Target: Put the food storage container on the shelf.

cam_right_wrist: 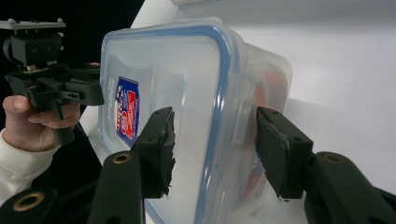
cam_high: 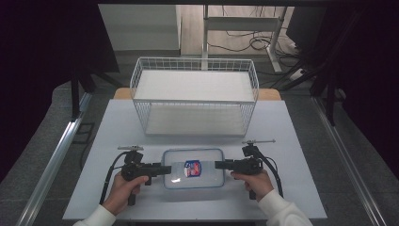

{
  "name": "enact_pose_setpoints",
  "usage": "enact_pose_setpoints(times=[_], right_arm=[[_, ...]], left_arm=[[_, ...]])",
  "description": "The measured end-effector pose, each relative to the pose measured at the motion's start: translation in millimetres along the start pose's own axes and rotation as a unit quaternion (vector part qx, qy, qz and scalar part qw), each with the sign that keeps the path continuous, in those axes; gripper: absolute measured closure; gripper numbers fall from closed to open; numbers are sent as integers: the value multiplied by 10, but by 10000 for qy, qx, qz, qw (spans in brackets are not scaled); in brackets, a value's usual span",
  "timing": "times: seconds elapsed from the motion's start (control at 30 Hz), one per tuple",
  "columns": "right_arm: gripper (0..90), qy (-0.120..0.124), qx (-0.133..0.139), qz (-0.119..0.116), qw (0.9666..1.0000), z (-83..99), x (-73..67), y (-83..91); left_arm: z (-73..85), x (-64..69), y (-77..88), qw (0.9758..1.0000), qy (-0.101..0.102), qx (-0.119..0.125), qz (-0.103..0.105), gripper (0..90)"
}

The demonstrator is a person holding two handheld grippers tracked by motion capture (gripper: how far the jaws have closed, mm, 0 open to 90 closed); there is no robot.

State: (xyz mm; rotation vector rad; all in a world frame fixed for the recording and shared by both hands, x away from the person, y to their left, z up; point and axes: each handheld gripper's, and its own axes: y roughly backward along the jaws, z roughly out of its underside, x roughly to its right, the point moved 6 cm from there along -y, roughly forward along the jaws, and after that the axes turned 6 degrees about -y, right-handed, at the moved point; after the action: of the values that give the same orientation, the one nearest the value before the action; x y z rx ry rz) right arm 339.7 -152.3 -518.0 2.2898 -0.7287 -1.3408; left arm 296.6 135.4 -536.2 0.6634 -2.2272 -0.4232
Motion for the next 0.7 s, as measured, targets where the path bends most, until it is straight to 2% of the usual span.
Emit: enact_pose_setpoints(times=[0.47, 0.7], right_arm=[[488, -129, 36, 50, 9999, 30, -37, 37], [487, -125, 136, 36, 9998, -9, -74, 82]], left_arm=[[-8, 57, 17, 10000, -30, 17, -79, 479], [-86, 100, 43, 9998, -114, 115, -98, 480]])
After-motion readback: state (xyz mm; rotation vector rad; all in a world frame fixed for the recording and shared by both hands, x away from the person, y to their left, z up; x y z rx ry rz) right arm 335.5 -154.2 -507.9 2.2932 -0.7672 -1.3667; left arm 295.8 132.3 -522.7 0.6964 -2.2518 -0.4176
